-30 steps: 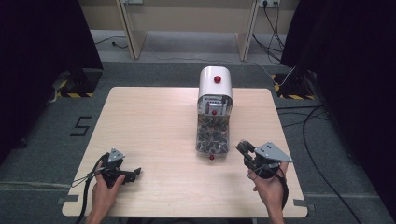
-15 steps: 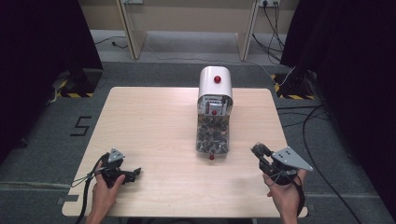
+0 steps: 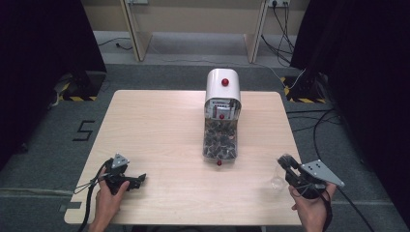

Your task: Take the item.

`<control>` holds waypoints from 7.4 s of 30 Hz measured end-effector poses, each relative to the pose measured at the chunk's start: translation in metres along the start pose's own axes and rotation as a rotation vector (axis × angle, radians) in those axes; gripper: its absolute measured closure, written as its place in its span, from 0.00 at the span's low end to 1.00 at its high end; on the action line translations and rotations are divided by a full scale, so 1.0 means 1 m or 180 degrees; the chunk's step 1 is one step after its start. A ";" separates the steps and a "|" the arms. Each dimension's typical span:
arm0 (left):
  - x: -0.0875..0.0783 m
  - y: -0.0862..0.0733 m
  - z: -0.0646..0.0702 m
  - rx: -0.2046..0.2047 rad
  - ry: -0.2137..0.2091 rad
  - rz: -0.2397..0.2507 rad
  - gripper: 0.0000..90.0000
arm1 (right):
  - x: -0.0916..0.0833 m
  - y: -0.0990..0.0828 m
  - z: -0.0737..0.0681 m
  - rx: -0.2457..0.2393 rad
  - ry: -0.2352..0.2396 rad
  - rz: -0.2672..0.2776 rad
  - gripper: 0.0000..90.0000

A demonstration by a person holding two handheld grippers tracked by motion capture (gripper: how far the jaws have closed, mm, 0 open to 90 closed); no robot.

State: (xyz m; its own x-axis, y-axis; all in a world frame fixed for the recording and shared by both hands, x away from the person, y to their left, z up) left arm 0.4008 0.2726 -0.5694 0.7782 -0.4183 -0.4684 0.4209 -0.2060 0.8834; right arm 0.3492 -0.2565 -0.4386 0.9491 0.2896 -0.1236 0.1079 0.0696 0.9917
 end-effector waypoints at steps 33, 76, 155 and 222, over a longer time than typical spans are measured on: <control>0.000 0.000 0.000 -0.0001 0.0001 0.0002 0.00 | -0.001 -0.029 0.016 0.0041 -0.0055 -0.0301 0.80; 0.000 0.000 0.000 0.0003 0.0001 0.0003 0.00 | 0.012 -0.018 -0.035 -0.0043 0.0442 -0.0180 0.56; 0.000 0.000 0.000 0.0004 0.0000 -0.0002 0.00 | 0.027 -0.094 -0.107 0.0132 0.1080 -0.0803 0.32; 0.000 0.000 0.000 0.0004 -0.0001 -0.0002 0.00 | -0.009 -0.131 -0.111 -0.0151 0.0979 -0.0671 0.17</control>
State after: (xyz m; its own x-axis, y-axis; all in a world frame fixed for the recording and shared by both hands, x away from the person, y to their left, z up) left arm 0.4008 0.2727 -0.5694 0.7778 -0.4185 -0.4689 0.4208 -0.2074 0.8831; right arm 0.2931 -0.1619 -0.5715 0.7736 0.5369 -0.3366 0.2707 0.2003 0.9416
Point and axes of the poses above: each handheld gripper's, and its own axes: x roughly forward along the jaws, y roughly out of its top, z roughly to its right, the point moved 6 cm from there along x, roughly forward along the jaws, and after that the axes turned 15 degrees about z, right-handed, at the moved point
